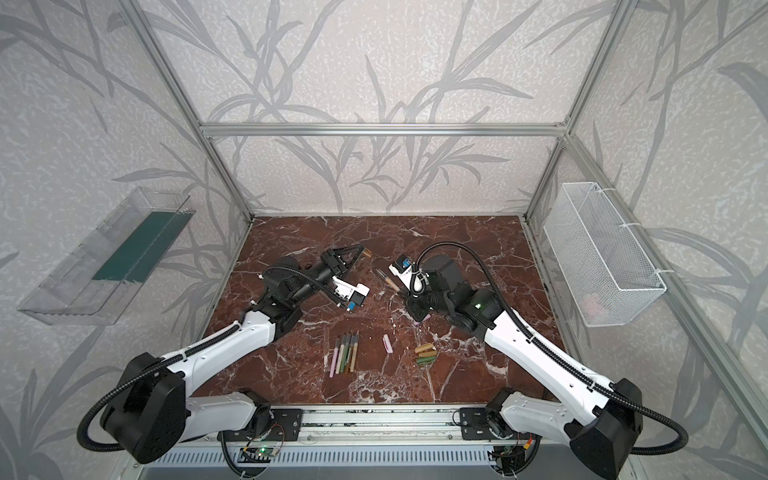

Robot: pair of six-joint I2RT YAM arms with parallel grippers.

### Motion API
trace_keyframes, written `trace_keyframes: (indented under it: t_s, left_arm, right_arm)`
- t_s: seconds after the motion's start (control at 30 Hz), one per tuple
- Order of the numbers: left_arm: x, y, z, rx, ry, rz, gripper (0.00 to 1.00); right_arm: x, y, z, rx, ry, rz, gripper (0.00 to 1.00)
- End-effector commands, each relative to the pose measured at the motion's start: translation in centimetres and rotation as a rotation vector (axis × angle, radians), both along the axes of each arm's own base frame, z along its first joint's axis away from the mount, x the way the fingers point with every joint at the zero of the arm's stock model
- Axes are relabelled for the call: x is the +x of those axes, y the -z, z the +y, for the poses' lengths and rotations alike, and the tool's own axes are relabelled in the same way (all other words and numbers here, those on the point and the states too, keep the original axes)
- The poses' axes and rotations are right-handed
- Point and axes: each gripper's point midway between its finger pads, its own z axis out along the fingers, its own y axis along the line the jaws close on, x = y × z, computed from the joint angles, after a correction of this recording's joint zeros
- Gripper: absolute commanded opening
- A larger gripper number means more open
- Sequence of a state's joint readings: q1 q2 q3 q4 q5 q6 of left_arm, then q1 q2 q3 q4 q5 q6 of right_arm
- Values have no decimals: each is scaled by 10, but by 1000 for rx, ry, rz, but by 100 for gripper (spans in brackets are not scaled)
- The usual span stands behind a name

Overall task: Insert the pens into the pen caps
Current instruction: 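Align the pen tip under the cap opening with the right gripper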

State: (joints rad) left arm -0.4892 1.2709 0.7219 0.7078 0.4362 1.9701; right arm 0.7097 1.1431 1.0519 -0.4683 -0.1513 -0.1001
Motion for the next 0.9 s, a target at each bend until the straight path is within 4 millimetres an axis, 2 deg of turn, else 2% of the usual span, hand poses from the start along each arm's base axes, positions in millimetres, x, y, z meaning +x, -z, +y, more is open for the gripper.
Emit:
trace_keyframes:
  t_s: [0.0,0.27,0.43,0.63,0.87]
  left_arm:
    - [-9,1,-2,73,22,-63,0]
    - [-14,2,-6,85,43,-60,0]
    - [-14,1,-6,78,42,-57,0]
    - [-4,-6,0,41,-19,-50,0]
    - [-5,-5,-1,46,-12,-41,0]
  right_arm:
    - [3,-31,4,62,-4,-62,0]
    - [8,-42,10,82,-8,-83,0]
    - [10,-39,11,74,-7,-73,0]
    - [14,-33,5,42,27,-78,0]
    - [15,-28,7,34,25,-68,0]
